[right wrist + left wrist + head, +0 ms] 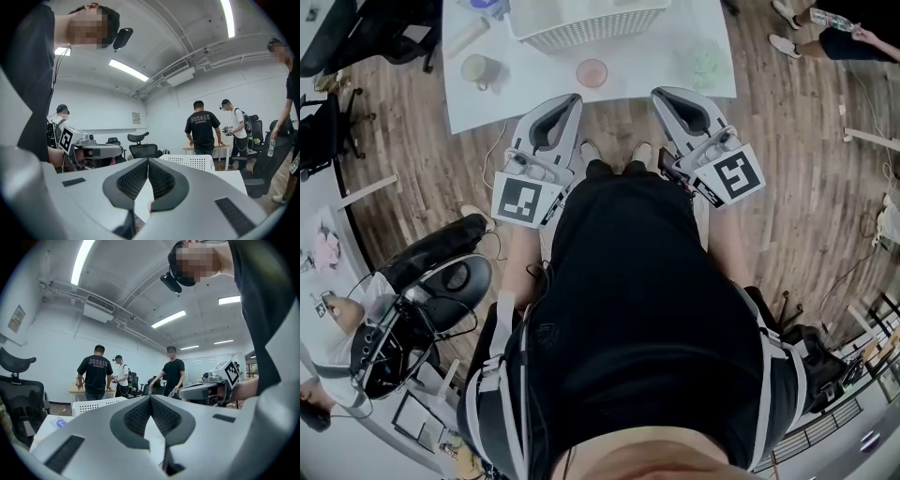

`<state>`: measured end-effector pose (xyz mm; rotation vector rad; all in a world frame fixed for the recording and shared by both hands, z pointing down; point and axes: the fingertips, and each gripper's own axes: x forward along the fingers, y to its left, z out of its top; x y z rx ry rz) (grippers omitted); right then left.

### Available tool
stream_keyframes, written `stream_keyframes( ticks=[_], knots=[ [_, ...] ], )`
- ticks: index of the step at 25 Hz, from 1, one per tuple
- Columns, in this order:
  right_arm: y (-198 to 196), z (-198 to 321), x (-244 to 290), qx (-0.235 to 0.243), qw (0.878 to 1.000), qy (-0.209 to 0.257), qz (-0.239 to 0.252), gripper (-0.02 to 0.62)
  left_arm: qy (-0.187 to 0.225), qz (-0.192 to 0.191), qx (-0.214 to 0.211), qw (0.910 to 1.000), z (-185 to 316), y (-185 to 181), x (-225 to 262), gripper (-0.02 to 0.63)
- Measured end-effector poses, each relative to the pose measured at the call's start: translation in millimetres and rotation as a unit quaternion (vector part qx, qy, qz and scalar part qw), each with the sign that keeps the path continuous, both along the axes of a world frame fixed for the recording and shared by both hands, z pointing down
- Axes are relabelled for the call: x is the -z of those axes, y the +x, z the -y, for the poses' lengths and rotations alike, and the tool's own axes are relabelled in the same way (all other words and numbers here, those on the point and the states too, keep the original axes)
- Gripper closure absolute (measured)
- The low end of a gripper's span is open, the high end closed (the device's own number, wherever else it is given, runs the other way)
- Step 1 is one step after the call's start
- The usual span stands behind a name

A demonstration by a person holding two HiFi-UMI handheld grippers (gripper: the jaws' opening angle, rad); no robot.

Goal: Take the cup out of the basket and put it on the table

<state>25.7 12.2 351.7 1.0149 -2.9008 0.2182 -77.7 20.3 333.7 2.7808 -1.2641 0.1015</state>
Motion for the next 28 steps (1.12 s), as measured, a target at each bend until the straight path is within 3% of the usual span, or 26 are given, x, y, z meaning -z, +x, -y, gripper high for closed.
stream_keyframes(
  ticks=[8,18,28],
  knots=[
    [-14.5,0.2,1.0,-0.011,1.0,0.001,-0.01,0.575,-0.006,0.017,-0.006,0.9998,-3.4,-12.1,-7.3,0.587],
    [-56.5,10.4,-1.8,-0.023,0.999,0.006,-0.046,0.575,0.0,0.03,-0.012,0.9995,0.1,-55.5,-8.0,0.586],
    [-73.2,88.4,-11.4,-0.012,0.994,0.016,-0.106,0.575,-0.016,0.027,-0.009,0.9995,23.7,-65.6,-15.1,0.586]
  ],
)
